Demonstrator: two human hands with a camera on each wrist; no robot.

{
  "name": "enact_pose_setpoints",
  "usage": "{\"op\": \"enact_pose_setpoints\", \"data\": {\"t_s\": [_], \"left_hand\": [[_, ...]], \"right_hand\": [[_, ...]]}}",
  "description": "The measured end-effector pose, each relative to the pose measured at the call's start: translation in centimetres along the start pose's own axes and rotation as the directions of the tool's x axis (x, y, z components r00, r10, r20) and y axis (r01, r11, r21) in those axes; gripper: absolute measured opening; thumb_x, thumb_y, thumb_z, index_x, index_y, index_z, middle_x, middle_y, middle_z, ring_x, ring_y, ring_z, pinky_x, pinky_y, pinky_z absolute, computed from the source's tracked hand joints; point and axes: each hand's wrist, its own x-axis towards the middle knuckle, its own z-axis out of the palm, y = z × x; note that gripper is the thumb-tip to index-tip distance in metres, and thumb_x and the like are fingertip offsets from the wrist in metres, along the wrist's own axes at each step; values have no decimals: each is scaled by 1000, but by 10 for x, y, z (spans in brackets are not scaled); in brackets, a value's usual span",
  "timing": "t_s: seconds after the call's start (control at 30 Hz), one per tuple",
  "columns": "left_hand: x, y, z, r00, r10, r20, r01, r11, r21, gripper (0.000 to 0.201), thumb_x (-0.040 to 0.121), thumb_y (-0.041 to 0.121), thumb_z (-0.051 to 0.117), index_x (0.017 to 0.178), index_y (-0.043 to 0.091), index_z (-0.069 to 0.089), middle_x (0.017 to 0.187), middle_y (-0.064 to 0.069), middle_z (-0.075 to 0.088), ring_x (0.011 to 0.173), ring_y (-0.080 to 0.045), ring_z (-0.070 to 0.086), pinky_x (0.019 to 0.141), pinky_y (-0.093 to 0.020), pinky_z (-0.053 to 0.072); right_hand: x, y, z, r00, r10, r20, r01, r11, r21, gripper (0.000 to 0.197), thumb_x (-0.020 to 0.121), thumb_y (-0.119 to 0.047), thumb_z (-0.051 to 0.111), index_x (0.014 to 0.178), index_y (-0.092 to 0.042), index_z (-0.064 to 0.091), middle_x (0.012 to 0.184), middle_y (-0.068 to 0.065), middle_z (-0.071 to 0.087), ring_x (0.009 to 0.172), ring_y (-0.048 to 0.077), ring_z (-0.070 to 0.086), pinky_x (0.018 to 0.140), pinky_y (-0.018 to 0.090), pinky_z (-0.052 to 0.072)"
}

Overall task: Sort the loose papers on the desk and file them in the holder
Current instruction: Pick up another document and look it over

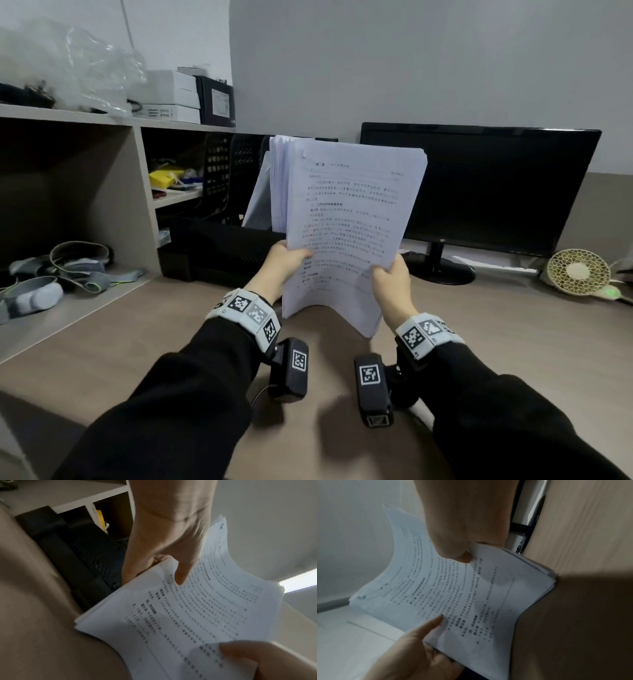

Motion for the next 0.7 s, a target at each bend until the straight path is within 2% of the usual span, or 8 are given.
{"op": "enact_pose_setpoints", "data": {"t_s": [0.07, 0.17, 0.27, 0.33, 0.43, 0.53, 0.63, 0.7], "left_hand": [[-3, 7, -5, 1000, 2, 10, -2, 999, -47, 39, 89, 2, 62, 127, -2, 54, 121, -17, 60, 112, -34, 59, 84, -35, 47], [-6, 17, -20, 997, 44, 59, -38, 995, -90, 39, 83, 0, 69, 121, -2, 60, 121, -17, 64, 105, -31, 63, 91, -40, 51], [-10, 21, -37, 975, 131, 182, -111, 987, -119, 37, 78, 2, 73, 114, 4, 65, 113, -12, 70, 99, -27, 68, 84, -37, 56], [-12, 21, -46, 958, 166, 234, -141, 983, -121, 37, 78, 7, 73, 114, 9, 65, 112, -8, 71, 100, -25, 68, 84, -37, 56], [-14, 24, -59, 961, 226, 158, -217, 973, -77, 33, 85, 7, 68, 117, 11, 61, 109, -4, 69, 97, -20, 68, 82, -35, 56], [-16, 34, -77, 942, 327, 71, -328, 945, 2, 26, 87, 7, 67, 112, 13, 61, 106, -3, 67, 91, -13, 66, 82, -33, 55], [-13, 45, -102, 909, 415, -42, -412, 909, 60, 25, 88, 10, 65, 113, 14, 61, 110, -2, 64, 90, -11, 64, 75, -25, 52], [-10, 51, -119, 875, 457, -159, -454, 889, 54, 26, 89, 10, 65, 114, 15, 59, 112, -1, 62, 97, -16, 63, 81, -28, 51]], "right_hand": [[5, -8, -4, 1000, 12, -15, -12, 1000, 14, 35, 86, 2, 40, 114, -10, 57, 106, 3, 65, 102, 22, 61, 87, 38, 53], [12, -20, -10, 1000, 3, -23, -2, 1000, 22, 31, 86, 1, 41, 111, -8, 56, 104, 4, 65, 99, 21, 62, 84, 39, 53], [15, -33, -9, 999, -37, -25, 38, 998, 56, 29, 84, 1, 42, 108, -7, 57, 105, 8, 65, 98, 24, 63, 84, 43, 54], [16, -43, -6, 998, -65, -13, 65, 995, 72, 23, 83, 2, 42, 100, -6, 56, 101, 10, 65, 96, 26, 63, 80, 42, 54], [16, -53, 6, 992, -125, 18, 124, 990, 63, 14, 83, -1, 43, 86, -9, 54, 89, 7, 62, 85, 23, 61, 71, 37, 51], [17, -60, 19, 984, -175, 40, 172, 983, 69, 9, 84, -6, 49, 89, -4, 56, 90, 11, 64, 82, 21, 60, 69, 36, 49], [21, -66, 34, 984, -169, 63, 164, 984, 67, 11, 86, -13, 54, 95, -14, 59, 96, 5, 68, 89, 21, 65, 78, 39, 55], [25, -66, 45, 985, -150, 80, 144, 987, 74, 18, 85, -15, 57, 103, -18, 60, 100, 2, 69, 94, 17, 67, 84, 40, 56]]}}
